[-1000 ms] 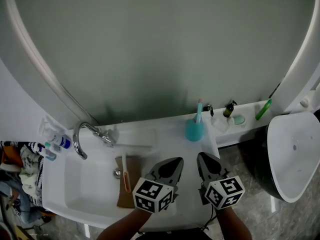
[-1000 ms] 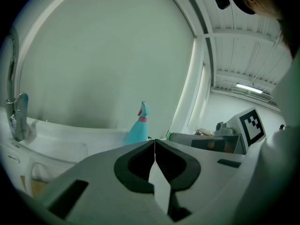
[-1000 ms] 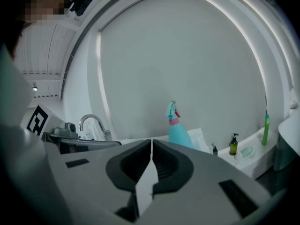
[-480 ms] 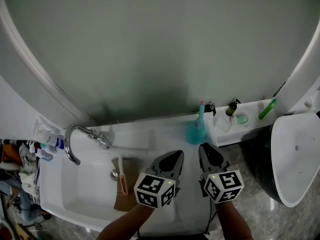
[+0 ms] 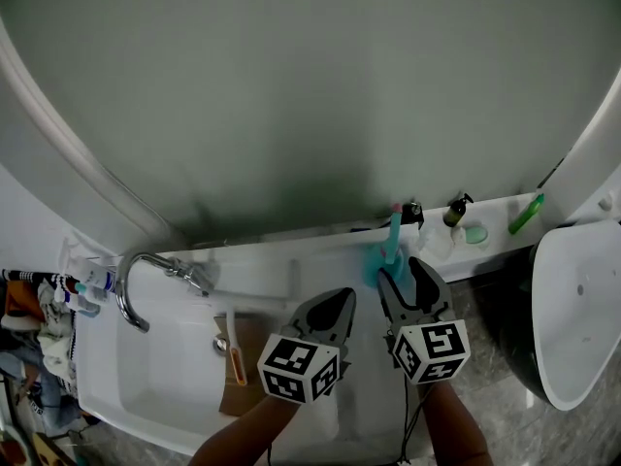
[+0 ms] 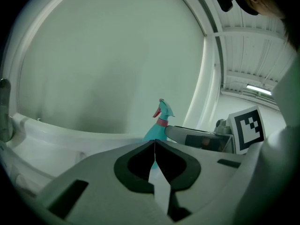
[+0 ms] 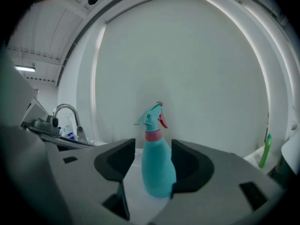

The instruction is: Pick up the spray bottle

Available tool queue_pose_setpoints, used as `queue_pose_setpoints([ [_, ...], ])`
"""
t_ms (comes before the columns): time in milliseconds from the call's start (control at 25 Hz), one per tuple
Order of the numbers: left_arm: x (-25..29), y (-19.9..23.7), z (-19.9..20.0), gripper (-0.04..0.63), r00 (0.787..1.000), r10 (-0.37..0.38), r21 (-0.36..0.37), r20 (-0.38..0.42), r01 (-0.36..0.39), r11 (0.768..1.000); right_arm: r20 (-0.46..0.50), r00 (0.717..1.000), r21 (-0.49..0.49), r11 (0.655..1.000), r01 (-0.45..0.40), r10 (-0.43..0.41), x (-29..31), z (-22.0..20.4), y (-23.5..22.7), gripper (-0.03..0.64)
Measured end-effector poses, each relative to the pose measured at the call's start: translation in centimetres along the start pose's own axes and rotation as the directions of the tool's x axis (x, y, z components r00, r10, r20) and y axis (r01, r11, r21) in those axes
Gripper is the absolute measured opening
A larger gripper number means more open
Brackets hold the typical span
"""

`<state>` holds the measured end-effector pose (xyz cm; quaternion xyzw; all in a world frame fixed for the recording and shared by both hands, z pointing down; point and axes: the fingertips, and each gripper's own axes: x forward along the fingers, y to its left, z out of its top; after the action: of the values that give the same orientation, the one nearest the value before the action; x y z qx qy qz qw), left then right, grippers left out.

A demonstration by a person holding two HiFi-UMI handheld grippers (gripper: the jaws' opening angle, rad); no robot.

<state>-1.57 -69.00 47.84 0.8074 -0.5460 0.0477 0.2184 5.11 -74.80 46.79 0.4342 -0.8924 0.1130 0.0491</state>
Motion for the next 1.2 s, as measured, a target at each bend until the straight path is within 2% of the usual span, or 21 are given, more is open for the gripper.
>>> queue_pose_setpoints([
  [120,0.5,0.2,0.1,0.006,1.0,0.003,0.01,-0.007,-0.003,1.0,0.027,1.0,-0.028,1.0,0.003,-0.003,1.2,0.6,-0.1,0.236],
  [520,0.5,2.0,0.2,0.006,0.997,0.078,-0.009,0.007,-0.078,0.997,0.003,1.0,-0.113,0.993,-0.016,0.016,5.1,1.0,0.1,0.247],
  [760,0.1,1.9,-0.1,0.006,0.998,0.066,-0.001,-0.008,-0.066,0.998,-0.008,1.0,-0.12,0.992,-0.03,0.029,5.5,0.6,-0.1,0.245],
  [1000,-0.9,2.0,-0.2,0.006,0.997,0.077,0.002,-0.001,-0.077,0.997,-0.036,0.997,-0.129,0.989,-0.068,0.064,5.1,0.5,0.4,0.213],
  [1200,-2.0,1.9,-0.1,0.006,0.996,0.085,0.002,0.001,-0.085,0.996,-0.035,0.997,-0.088,0.994,-0.068,0.065,4.0,0.5,0.5,0.212],
])
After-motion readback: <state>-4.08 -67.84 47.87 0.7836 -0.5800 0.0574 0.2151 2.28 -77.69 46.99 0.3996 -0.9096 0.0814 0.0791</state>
